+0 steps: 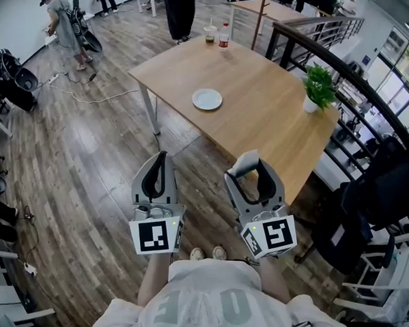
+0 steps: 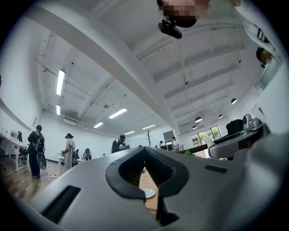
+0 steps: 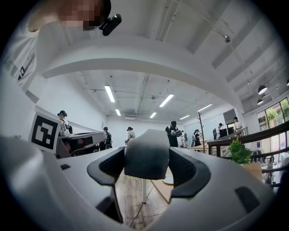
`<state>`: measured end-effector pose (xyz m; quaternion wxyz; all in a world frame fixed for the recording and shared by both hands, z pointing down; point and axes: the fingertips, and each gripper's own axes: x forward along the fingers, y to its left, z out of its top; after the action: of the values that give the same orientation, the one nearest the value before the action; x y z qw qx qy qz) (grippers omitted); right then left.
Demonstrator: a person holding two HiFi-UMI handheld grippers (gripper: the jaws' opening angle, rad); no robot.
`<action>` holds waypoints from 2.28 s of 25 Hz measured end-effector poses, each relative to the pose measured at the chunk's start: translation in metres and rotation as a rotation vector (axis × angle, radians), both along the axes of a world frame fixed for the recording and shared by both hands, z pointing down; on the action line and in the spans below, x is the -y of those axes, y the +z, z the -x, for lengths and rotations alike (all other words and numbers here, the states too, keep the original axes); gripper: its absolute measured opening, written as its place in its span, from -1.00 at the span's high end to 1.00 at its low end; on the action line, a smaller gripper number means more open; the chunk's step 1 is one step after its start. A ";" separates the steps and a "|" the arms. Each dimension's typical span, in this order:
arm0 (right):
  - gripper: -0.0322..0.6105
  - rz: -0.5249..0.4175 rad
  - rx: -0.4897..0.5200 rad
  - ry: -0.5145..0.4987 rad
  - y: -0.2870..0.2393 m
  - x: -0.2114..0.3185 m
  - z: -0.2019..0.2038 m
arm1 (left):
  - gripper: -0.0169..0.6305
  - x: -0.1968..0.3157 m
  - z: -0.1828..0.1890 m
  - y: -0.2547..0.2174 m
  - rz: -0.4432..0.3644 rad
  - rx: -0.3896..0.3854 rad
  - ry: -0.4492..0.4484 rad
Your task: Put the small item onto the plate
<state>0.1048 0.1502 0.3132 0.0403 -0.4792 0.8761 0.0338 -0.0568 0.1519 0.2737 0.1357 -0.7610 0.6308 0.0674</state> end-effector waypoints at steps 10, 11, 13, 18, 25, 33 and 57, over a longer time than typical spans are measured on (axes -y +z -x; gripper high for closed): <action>-0.09 0.019 -0.002 0.038 0.004 0.017 0.027 | 0.92 0.012 0.049 0.007 0.005 -0.031 -0.008; -0.09 0.020 -0.006 0.041 0.003 0.017 0.028 | 0.92 0.013 0.053 0.008 0.011 -0.036 -0.013; -0.09 0.018 -0.013 0.046 0.002 0.022 0.028 | 0.92 0.015 0.060 0.009 0.011 -0.043 -0.020; -0.09 0.001 -0.025 0.052 0.003 0.043 0.034 | 0.92 0.028 0.068 0.009 -0.002 -0.043 -0.021; -0.09 -0.029 -0.009 0.056 0.012 0.101 0.040 | 0.92 0.080 0.078 0.025 0.015 -0.048 -0.030; -0.09 -0.013 -0.028 0.072 0.008 0.227 0.040 | 0.92 0.212 0.085 -0.002 -0.035 -0.026 -0.034; -0.09 0.077 -0.125 0.032 0.007 0.469 0.078 | 0.92 0.459 0.105 -0.018 0.020 -0.010 -0.030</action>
<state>0.0269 -0.3185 0.3207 -0.0332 -0.4913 0.8698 0.0305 -0.1619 -0.3067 0.2554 0.1256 -0.7526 0.6433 0.0630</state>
